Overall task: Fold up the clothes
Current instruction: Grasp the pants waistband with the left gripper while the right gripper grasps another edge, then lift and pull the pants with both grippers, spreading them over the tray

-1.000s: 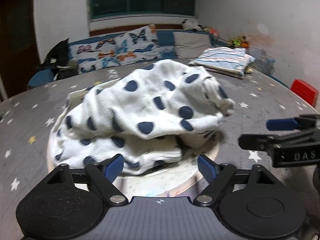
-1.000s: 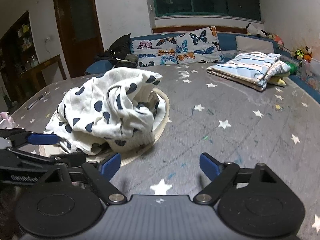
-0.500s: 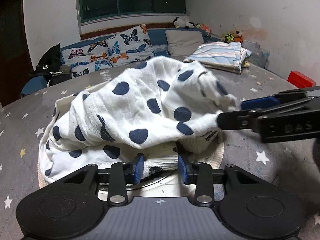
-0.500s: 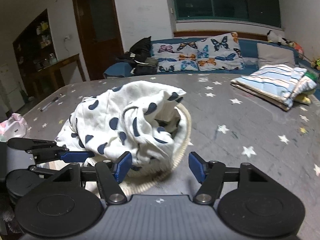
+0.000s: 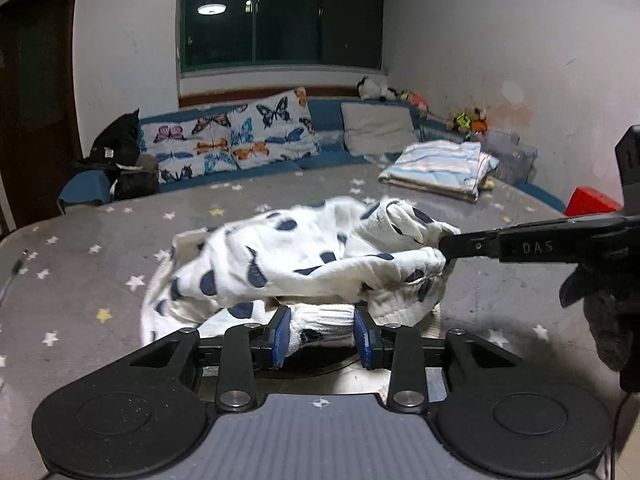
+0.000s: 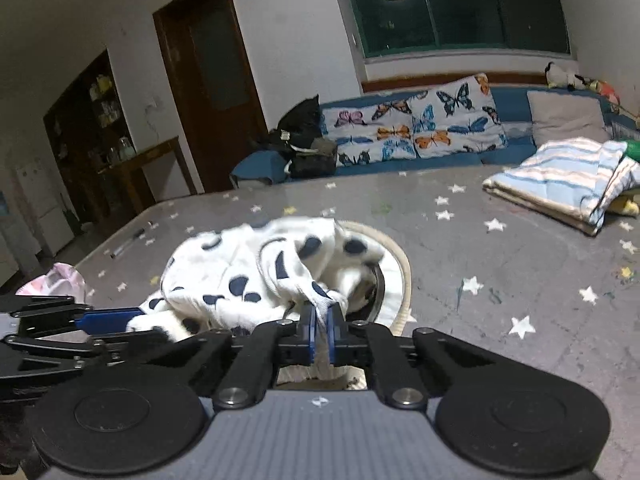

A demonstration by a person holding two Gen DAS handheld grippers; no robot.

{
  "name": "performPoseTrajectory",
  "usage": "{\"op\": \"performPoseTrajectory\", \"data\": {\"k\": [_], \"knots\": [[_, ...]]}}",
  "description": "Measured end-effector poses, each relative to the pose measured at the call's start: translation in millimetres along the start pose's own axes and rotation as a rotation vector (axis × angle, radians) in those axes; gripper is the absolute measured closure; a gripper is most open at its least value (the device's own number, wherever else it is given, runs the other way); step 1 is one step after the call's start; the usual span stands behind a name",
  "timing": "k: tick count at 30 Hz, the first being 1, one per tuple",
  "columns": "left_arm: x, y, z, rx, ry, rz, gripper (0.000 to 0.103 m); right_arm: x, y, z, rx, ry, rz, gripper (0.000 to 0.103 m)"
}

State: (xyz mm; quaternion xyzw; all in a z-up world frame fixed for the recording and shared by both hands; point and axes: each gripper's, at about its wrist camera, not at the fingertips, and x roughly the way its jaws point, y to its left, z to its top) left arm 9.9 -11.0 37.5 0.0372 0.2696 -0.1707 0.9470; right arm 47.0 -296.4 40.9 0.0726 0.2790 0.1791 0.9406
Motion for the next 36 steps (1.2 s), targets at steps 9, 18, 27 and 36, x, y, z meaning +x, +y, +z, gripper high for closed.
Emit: {"op": "performPoseTrajectory", "data": {"k": [9, 18, 27, 36], "knots": [[-65, 16, -17, 0.009, -0.014, -0.059, 0.067, -45, 8, 5, -0.006, -0.035, 0.001, 0.099], [-103, 12, -51, 0.051, 0.066, -0.136, 0.067, -85, 23, -38, -0.027, 0.127, 0.024, 0.096], [-117, 18, -56, 0.069, 0.079, -0.144, 0.061, -95, 19, -53, -0.056, 0.18, -0.006, 0.077], [-94, 26, -47, 0.002, 0.038, -0.123, 0.06, -68, 28, -58, -0.016, 0.197, 0.083, 0.061]]}}
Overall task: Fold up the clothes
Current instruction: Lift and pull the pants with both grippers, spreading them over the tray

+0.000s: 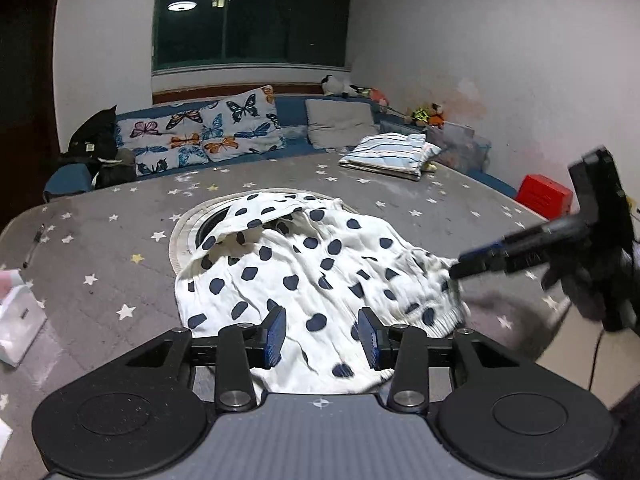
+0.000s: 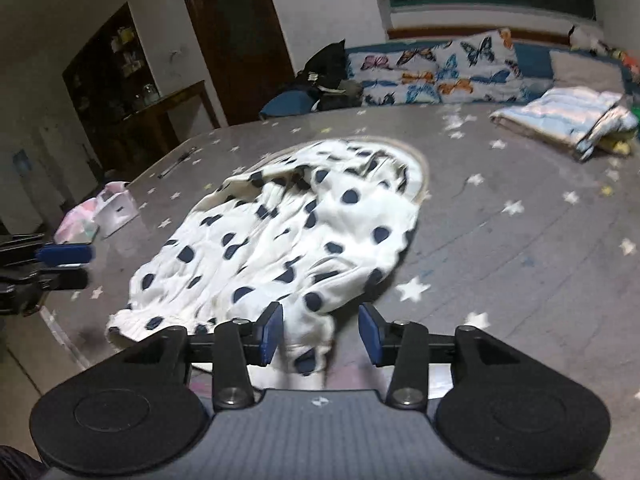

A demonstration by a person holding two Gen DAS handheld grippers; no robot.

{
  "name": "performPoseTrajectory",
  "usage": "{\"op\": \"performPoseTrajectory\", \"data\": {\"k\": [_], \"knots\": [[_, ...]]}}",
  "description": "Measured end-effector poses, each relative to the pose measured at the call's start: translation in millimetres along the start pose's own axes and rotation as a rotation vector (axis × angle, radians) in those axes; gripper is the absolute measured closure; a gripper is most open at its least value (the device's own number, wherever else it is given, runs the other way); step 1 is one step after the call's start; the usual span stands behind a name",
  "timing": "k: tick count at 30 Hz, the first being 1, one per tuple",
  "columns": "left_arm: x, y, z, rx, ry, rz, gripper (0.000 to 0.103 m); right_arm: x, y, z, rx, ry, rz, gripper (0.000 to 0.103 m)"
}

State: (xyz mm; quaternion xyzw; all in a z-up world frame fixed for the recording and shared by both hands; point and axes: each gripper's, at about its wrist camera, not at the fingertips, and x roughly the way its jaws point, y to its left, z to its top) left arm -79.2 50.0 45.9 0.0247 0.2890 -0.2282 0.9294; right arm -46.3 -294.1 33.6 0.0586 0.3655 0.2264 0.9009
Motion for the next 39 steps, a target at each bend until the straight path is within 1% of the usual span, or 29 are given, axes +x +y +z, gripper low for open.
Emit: {"op": "performPoseTrajectory", "data": {"k": [6, 9, 11, 13, 14, 15, 16, 18, 21, 24, 26, 28, 31, 35, 36, 39], "knots": [[54, 16, -3, -0.064, 0.076, 0.004, 0.06, 18, -4, -11, 0.077, 0.023, 0.1, 0.054], [66, 18, -6, -0.061, 0.11, 0.027, 0.06, 26, -4, -15, 0.092, 0.032, 0.125, 0.051], [65, 19, -8, -0.055, 0.114, 0.02, 0.06, 29, -2, -16, 0.091, 0.04, 0.132, 0.052], [60, 19, -10, -0.052, 0.112, 0.012, 0.057, 29, -1, -17, 0.081, 0.052, 0.162, 0.053], [58, 20, -10, -0.052, 0.109, 0.017, 0.056, 28, -1, -17, 0.088, 0.063, 0.173, 0.06], [56, 20, -11, -0.053, 0.106, 0.022, 0.055, 28, -2, -17, 0.095, 0.075, 0.184, 0.069], [55, 20, -11, -0.054, 0.102, 0.027, 0.055, 27, -3, -17, 0.107, 0.087, 0.197, 0.072], [54, 22, -9, -0.057, 0.099, 0.035, 0.053, 25, -8, -17, 0.167, 0.115, 0.243, 0.088], [54, 21, -8, -0.05, 0.097, 0.038, 0.053, 18, -10, -12, 0.248, 0.138, 0.341, 0.091], [53, 17, -9, -0.024, 0.1, 0.017, 0.052, 4, -12, -7, 0.311, 0.136, 0.415, 0.091], [52, 15, -13, -0.002, 0.111, 0.02, 0.052, 0, -20, -6, 0.372, 0.143, 0.39, 0.091], [50, 13, -17, 0.014, 0.115, 0.03, 0.052, 1, -31, -10, 0.451, 0.157, 0.33, 0.091], [36, 10, -22, 0.015, 0.107, 0.013, 0.05, 4, -43, -19, 0.526, 0.164, 0.267, 0.091], [9, 0, -30, 0.032, 0.091, 0.011, 0.037, 7, -41, -24, 0.477, 0.159, 0.263, 0.085], [4, -3, -32, 0.031, 0.091, 0.015, 0.035, 5, -37, -24, 0.446, 0.155, 0.258, 0.079], [-8, -11, -40, 0.032, 0.096, 0.04, 0.035, 3, -29, -25, 0.378, 0.15, 0.242, 0.065]]}}
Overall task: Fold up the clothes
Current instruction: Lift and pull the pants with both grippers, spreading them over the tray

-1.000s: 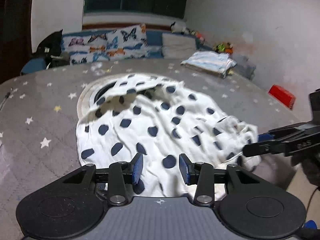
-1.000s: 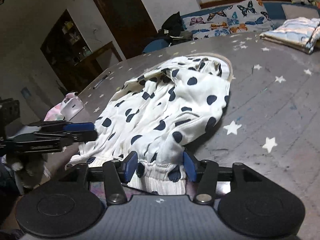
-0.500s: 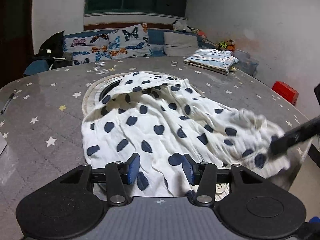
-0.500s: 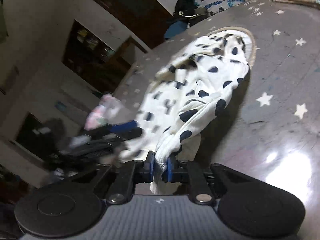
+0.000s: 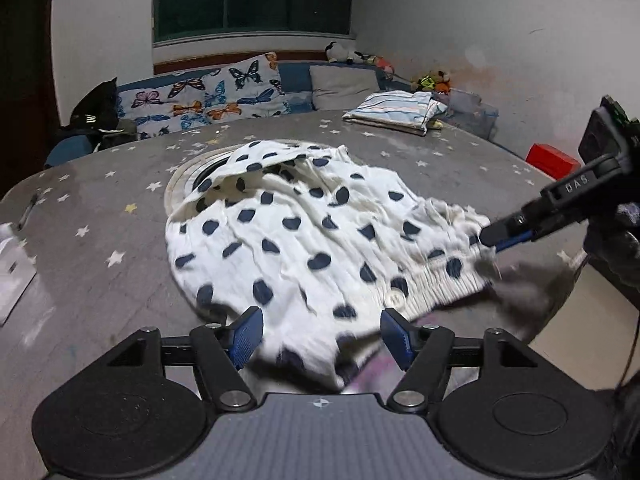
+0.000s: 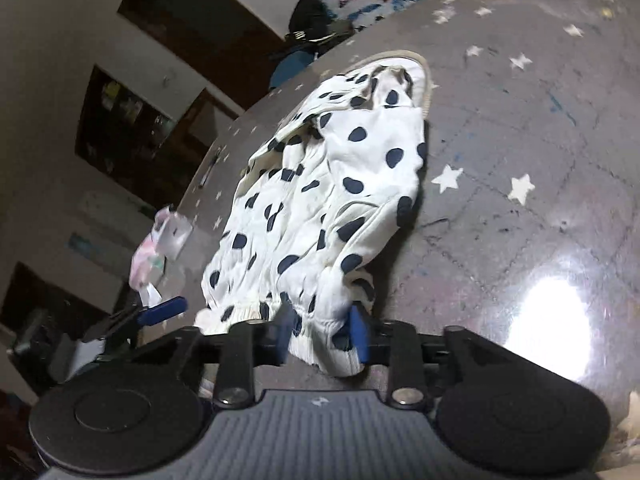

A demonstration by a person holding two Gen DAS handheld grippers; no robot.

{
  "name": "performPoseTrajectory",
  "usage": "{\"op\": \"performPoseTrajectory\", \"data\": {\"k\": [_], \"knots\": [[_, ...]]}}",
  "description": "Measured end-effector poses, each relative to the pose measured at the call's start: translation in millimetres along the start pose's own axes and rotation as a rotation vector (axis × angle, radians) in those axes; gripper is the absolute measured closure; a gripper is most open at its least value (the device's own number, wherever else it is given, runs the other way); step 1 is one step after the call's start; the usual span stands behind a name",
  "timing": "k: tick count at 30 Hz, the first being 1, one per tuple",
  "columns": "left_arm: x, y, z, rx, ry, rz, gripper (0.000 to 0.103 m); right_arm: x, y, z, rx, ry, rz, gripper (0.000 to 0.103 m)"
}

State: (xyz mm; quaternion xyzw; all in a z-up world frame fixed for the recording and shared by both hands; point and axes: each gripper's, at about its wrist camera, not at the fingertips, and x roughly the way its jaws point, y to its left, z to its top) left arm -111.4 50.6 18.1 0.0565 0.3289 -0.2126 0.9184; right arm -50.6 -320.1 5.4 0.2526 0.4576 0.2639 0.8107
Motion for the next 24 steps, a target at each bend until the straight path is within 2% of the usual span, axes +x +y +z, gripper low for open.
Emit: {"op": "performPoseTrajectory", "data": {"k": [4, 6, 9, 10, 12, 14, 15, 21, 24], "knots": [[2, -5, -9, -0.051, 0.033, 0.006, 0.036, 3, 9, -8, -0.062, 0.012, -0.038, 0.061], [8, -10, -11, -0.072, 0.057, 0.04, 0.04, 5, 9, -11, -0.065, 0.018, -0.038, 0.061], [14, -7, -12, -0.117, 0.061, 0.065, 0.06, 9, 9, -14, -0.071, 0.022, -0.037, 0.066], [14, -4, -12, -0.139, 0.06, 0.067, 0.067, 9, 10, -14, -0.075, 0.018, -0.033, 0.071], [15, 2, -11, -0.17, 0.059, 0.077, 0.086, 8, 11, -13, -0.077, 0.006, -0.024, 0.086], [11, 6, -9, -0.163, 0.052, 0.09, 0.093, 3, 14, -12, -0.083, -0.014, -0.019, 0.094], [7, 7, -8, -0.145, 0.043, 0.096, 0.096, 0, 16, -11, -0.088, -0.028, -0.021, 0.094], [-21, 5, -2, -0.033, 0.006, 0.104, 0.097, -25, 30, -2, -0.11, -0.108, 0.012, 0.095], [-23, 1, -4, 0.01, 0.021, 0.08, 0.097, -25, 33, -3, -0.128, -0.098, -0.003, 0.095]]}}
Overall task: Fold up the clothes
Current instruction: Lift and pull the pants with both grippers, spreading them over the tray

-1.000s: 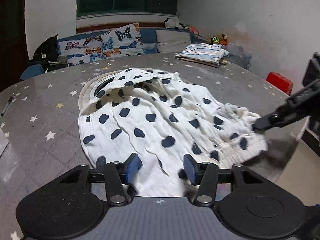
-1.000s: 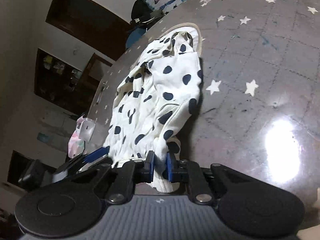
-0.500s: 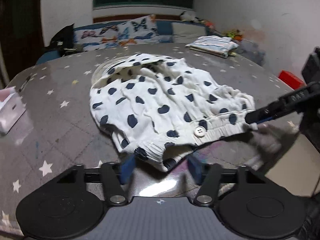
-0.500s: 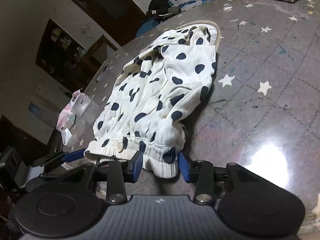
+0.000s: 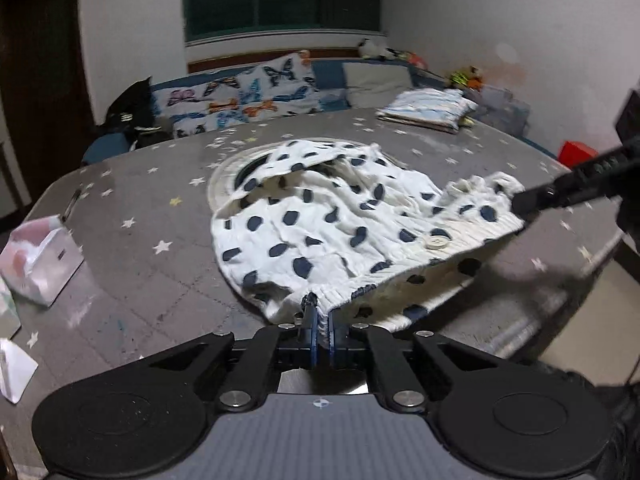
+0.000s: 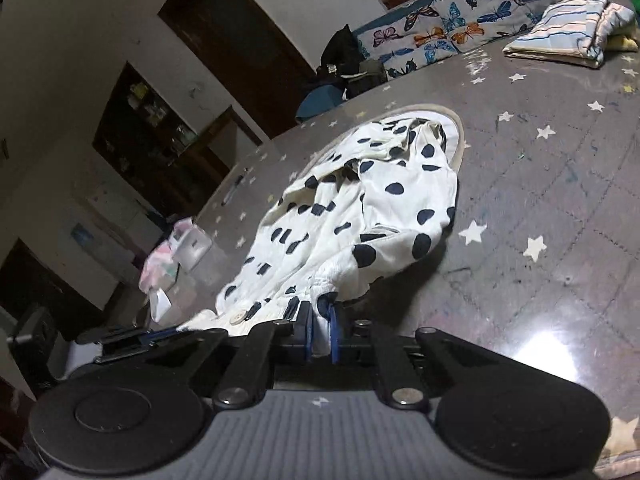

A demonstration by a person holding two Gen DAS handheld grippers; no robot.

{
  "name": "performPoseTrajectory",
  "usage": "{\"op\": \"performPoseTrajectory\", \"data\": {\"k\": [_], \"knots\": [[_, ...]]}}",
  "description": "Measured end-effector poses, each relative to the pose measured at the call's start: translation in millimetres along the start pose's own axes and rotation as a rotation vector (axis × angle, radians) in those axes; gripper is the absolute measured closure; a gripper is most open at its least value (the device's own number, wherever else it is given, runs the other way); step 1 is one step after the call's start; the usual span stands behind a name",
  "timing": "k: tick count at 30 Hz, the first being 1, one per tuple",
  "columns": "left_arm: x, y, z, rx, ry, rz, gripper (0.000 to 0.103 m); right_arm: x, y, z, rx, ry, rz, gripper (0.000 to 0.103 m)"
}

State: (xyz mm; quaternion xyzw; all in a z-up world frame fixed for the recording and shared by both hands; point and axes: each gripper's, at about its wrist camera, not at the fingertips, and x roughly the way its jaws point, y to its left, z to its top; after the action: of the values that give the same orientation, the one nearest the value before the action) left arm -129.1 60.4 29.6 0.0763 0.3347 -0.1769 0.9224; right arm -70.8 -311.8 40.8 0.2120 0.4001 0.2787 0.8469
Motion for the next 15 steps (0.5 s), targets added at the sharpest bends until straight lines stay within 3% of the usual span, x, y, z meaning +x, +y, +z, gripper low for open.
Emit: {"op": "performPoseTrajectory", "data": {"k": [7, 10, 11, 15], "knots": [[2, -10, -16, 0.126, 0.066, -0.07, 0.096, 18, -10, -21, -0.008, 0.162, -0.079, 0.095], [-4, -4, -14, 0.133, 0.049, -0.098, 0.09, 19, -9, -24, -0.031, 0.213, -0.095, 0.087], [-7, -1, -13, 0.13, 0.035, -0.107, 0.09, 17, -9, -22, -0.037, 0.213, -0.098, 0.082], [-17, 12, -6, 0.113, -0.004, -0.122, 0.088, 3, -10, -11, -0.06, 0.182, -0.124, 0.081]]}}
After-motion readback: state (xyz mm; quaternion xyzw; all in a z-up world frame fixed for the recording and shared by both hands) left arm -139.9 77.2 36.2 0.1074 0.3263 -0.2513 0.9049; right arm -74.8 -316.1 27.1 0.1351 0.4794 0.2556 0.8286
